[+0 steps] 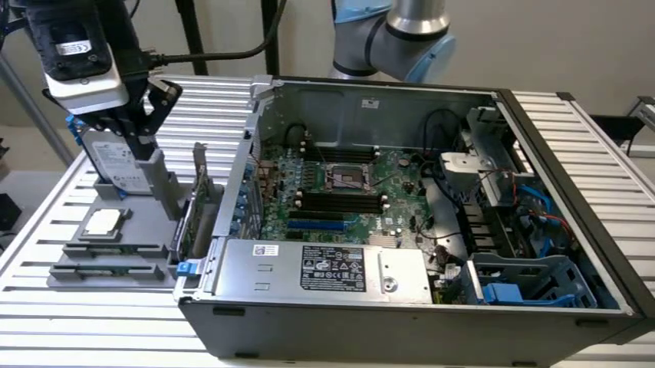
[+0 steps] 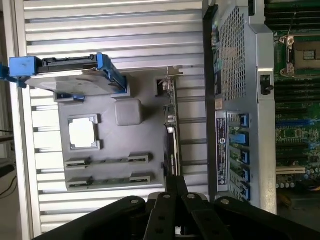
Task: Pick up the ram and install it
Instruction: 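Reach for the ram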
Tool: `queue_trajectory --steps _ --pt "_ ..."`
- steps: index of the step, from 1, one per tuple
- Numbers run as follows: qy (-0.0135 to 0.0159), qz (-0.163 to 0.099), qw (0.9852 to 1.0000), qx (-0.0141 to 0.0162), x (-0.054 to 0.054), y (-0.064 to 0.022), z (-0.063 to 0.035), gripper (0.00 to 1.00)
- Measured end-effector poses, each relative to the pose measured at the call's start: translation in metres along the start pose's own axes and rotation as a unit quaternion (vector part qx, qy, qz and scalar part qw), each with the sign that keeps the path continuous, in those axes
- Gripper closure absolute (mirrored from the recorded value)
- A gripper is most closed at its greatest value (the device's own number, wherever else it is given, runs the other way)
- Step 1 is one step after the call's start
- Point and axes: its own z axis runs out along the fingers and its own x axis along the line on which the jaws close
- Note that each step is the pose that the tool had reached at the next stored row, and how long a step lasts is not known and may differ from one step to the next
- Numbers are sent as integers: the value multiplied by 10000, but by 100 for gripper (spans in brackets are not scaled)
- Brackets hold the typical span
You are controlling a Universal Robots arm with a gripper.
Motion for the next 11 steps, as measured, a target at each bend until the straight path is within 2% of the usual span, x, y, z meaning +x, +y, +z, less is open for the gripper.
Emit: queue_trajectory --steps 11 --pt "-2 0 10000 25 375 -165 13 89"
